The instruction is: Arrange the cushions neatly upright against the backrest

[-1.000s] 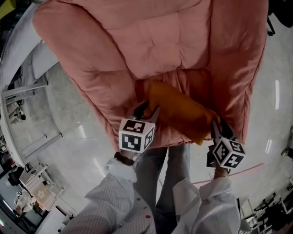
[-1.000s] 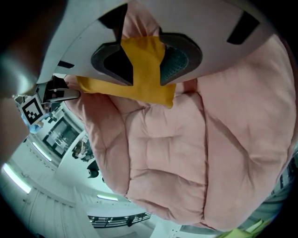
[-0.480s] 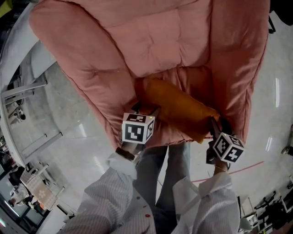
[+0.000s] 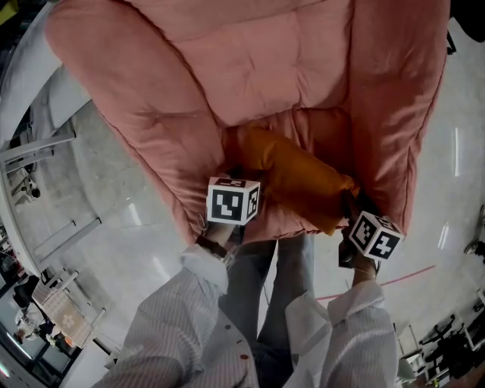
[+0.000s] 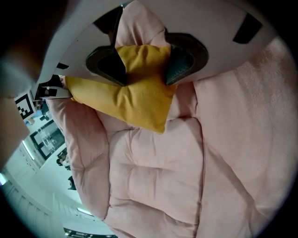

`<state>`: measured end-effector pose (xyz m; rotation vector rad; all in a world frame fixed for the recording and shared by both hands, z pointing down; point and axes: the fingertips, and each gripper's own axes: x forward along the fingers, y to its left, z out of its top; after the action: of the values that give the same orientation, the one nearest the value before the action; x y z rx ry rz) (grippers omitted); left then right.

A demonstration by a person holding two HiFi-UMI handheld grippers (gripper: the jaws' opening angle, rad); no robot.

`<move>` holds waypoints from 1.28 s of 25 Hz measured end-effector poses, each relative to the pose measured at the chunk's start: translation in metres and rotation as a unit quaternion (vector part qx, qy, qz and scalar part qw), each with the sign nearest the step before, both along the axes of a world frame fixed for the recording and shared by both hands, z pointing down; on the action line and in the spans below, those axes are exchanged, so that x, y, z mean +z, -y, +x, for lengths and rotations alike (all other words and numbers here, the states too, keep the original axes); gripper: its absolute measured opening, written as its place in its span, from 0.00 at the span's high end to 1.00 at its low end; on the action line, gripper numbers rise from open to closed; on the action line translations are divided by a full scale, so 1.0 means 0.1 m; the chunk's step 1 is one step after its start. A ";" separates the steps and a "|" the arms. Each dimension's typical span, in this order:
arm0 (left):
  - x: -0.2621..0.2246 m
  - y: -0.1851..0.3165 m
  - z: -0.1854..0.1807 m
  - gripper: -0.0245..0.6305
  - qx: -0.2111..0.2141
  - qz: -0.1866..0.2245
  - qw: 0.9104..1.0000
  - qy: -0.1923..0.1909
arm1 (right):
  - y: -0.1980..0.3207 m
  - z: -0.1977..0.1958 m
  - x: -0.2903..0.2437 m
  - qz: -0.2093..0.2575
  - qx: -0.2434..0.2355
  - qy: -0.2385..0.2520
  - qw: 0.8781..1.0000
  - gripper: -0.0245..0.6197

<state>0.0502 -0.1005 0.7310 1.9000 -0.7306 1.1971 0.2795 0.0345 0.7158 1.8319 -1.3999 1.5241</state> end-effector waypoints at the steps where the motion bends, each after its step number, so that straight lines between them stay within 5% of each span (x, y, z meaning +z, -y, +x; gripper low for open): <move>1: 0.00 -0.01 0.01 0.54 -0.001 0.002 1.000 -0.001 | 0.00 -0.01 0.00 0.000 0.001 0.004 1.000 0.69; 8: 0.06 -0.04 -0.01 0.71 -0.005 0.002 1.000 -0.010 | 0.02 -0.12 0.09 -0.010 -0.021 0.000 1.000 0.92; 21: -0.16 -0.08 -0.09 0.76 -0.033 -0.005 0.999 -0.029 | 0.07 -0.12 -0.18 -0.002 -0.015 -0.016 1.000 0.93; 32: -0.58 0.13 -0.19 0.76 -0.129 -0.002 0.989 -0.068 | 0.82 0.03 -0.81 0.047 -0.063 -0.060 0.995 0.93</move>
<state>0.0316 -0.1134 0.6733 1.7991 -0.8677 0.8990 0.2824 -0.0477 0.6348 1.8204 -1.5208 1.2846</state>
